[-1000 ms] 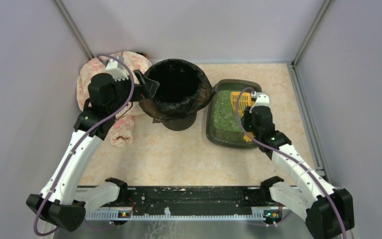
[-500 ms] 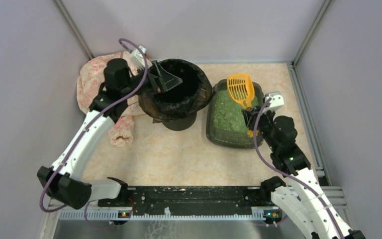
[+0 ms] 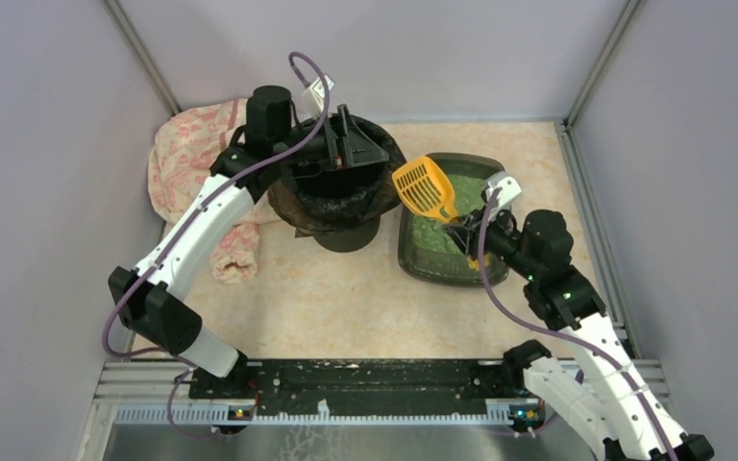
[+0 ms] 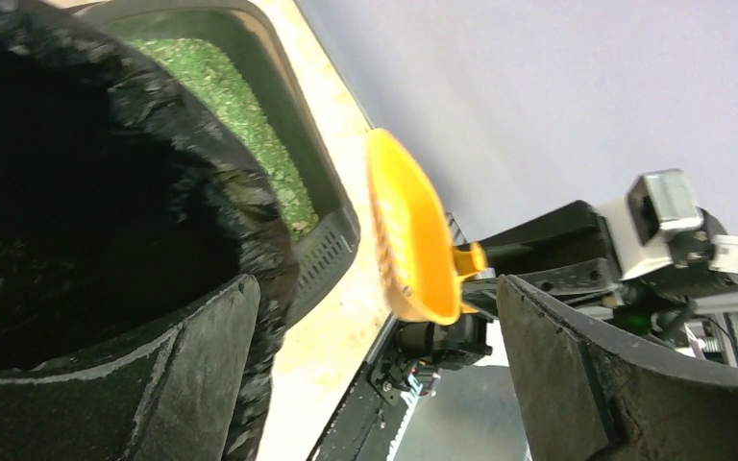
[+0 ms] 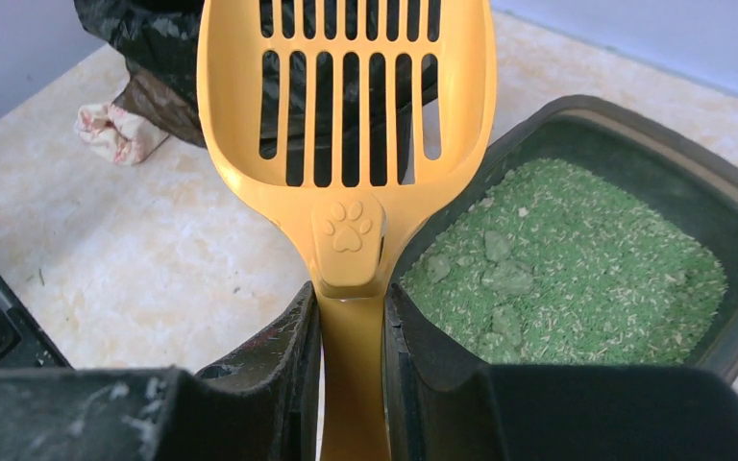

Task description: Clean the litter box

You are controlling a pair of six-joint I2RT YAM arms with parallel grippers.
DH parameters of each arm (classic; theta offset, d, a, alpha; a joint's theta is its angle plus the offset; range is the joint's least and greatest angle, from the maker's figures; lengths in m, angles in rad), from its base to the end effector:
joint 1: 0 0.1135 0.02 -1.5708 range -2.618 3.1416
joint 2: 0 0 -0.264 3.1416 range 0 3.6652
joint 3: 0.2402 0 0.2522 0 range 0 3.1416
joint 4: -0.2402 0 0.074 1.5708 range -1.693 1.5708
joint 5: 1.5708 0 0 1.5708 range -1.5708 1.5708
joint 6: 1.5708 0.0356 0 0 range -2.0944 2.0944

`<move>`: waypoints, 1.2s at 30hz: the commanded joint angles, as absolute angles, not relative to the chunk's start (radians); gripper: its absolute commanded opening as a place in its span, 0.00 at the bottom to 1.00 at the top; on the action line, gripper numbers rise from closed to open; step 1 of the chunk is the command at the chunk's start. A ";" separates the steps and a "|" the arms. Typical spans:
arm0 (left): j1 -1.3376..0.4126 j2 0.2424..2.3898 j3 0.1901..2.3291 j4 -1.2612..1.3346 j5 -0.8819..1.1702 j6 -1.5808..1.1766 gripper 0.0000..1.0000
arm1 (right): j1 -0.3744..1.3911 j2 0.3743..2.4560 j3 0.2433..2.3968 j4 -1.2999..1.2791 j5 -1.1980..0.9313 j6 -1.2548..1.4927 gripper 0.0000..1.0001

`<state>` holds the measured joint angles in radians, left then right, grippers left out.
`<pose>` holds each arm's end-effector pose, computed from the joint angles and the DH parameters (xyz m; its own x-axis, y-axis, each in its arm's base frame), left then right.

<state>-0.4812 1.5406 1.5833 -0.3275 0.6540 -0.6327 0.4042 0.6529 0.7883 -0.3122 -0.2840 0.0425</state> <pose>0.3023 -0.1823 0.4190 -0.7241 -0.1513 -0.6729 0.5663 0.4263 -0.7053 0.1353 0.0687 0.3474 -0.1884 -0.0362 -0.9814 -0.6237 0.7764 0.0911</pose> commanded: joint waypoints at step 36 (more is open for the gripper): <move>-0.732 1.761 1.706 -0.314 0.664 -0.604 0.00 | 0.431 0.601 0.767 -0.225 -0.256 0.057 0.33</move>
<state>-0.7143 1.7988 1.7191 -0.4202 0.6277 -0.5900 0.4191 0.6334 0.7685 -0.3363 -0.2947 0.0158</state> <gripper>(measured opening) 0.048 0.258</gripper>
